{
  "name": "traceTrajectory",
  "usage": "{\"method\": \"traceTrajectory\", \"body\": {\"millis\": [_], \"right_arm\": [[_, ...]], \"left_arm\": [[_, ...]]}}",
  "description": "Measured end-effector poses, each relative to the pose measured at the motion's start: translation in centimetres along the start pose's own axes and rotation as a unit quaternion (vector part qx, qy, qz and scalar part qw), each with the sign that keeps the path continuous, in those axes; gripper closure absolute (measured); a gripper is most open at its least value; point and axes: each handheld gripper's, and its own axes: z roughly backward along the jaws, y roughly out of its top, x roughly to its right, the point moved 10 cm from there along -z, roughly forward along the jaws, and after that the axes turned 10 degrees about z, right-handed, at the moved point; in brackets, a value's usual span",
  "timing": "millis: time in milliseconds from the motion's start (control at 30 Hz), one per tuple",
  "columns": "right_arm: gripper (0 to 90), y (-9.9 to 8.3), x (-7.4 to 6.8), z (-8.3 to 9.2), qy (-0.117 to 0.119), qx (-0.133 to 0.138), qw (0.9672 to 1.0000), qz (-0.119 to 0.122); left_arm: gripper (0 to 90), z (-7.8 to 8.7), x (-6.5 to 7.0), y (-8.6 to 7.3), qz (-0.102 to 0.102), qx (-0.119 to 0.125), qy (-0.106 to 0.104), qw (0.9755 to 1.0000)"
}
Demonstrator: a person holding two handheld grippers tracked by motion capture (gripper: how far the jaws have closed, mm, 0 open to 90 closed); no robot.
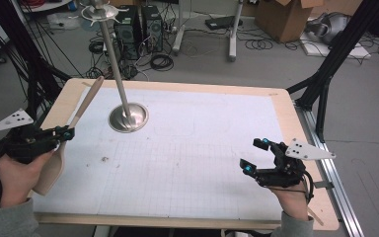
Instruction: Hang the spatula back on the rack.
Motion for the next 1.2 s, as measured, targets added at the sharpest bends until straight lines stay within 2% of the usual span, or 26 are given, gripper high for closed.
{"method": "traceTrajectory", "body": {"millis": [133,300,567,867,1200], "right_arm": [[13.8,-0.1,0.0,-0.1,0.002,-0.001,1.0000,0.000],[13.8,-0.2,0.1,-0.2,0.001,-0.002,1.0000,0.002],[13.8,-0.2,0.1,-0.1,0.002,-0.002,1.0000,-0.001],[13.8,-0.3,0.2,0.0,0.001,-0.001,1.0000,-0.004],[13.8,-0.3,0.2,-0.1,0.005,-0.002,1.0000,-0.003]], "left_arm": [[77.9,0.2,-0.3,0.7,-0.001,0.006,0.000,1.0000],[78.0,0.4,-0.6,1.7,-0.017,0.020,0.003,0.9997],[77.9,0.2,-0.8,3.0,-0.026,0.017,-0.004,0.9995],[78.0,0.4,-1.6,4.6,-0.015,0.029,-0.003,0.9995],[78.0,0.7,-2.8,5.3,0.001,0.040,0.002,0.9992]]}}
